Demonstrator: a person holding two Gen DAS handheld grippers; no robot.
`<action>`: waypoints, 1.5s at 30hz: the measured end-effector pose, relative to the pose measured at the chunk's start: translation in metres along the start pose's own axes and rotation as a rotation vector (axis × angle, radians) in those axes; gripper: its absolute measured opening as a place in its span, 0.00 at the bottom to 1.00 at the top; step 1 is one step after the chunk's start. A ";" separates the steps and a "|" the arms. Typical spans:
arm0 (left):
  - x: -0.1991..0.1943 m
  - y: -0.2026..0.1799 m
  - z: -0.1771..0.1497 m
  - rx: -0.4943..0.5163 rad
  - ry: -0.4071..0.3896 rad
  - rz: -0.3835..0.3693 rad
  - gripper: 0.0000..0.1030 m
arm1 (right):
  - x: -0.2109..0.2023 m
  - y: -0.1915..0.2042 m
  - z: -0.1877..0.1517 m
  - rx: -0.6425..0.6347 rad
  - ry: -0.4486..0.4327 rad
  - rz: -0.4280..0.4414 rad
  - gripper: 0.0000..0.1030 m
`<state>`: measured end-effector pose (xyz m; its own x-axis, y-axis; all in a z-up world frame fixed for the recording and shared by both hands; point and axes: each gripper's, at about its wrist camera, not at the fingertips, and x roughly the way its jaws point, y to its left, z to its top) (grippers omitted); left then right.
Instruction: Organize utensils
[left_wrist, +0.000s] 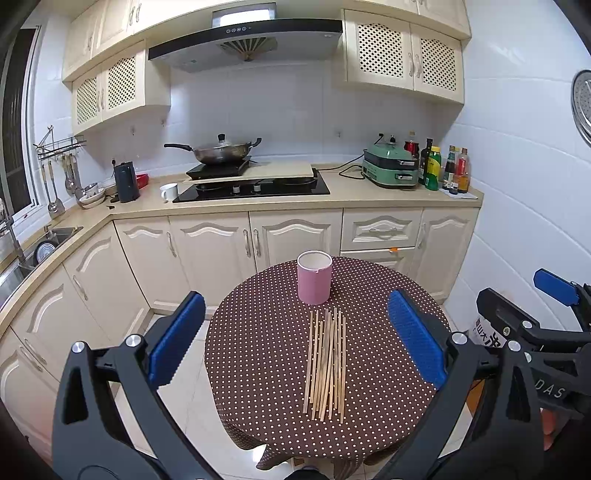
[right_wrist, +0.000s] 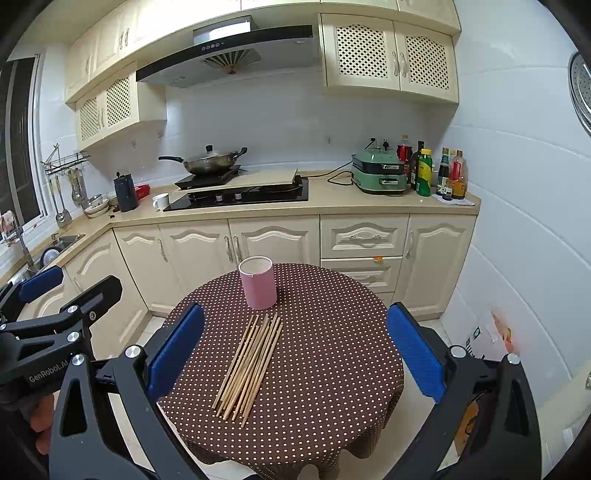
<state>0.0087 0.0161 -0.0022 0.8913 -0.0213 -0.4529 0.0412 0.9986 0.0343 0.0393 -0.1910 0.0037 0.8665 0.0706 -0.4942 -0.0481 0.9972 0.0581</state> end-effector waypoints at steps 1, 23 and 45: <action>0.001 0.000 0.000 0.000 0.001 0.001 0.94 | 0.000 0.001 -0.001 -0.002 0.002 0.001 0.92; -0.002 -0.005 -0.001 -0.002 -0.003 0.004 0.94 | -0.003 0.001 -0.001 -0.004 0.005 0.007 0.92; -0.003 -0.008 0.002 0.001 -0.009 0.015 0.94 | 0.000 -0.007 0.001 0.002 0.015 0.021 0.92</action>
<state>0.0063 0.0077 0.0006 0.8957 -0.0065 -0.4446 0.0283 0.9987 0.0424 0.0396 -0.1984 0.0039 0.8578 0.0915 -0.5057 -0.0648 0.9954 0.0701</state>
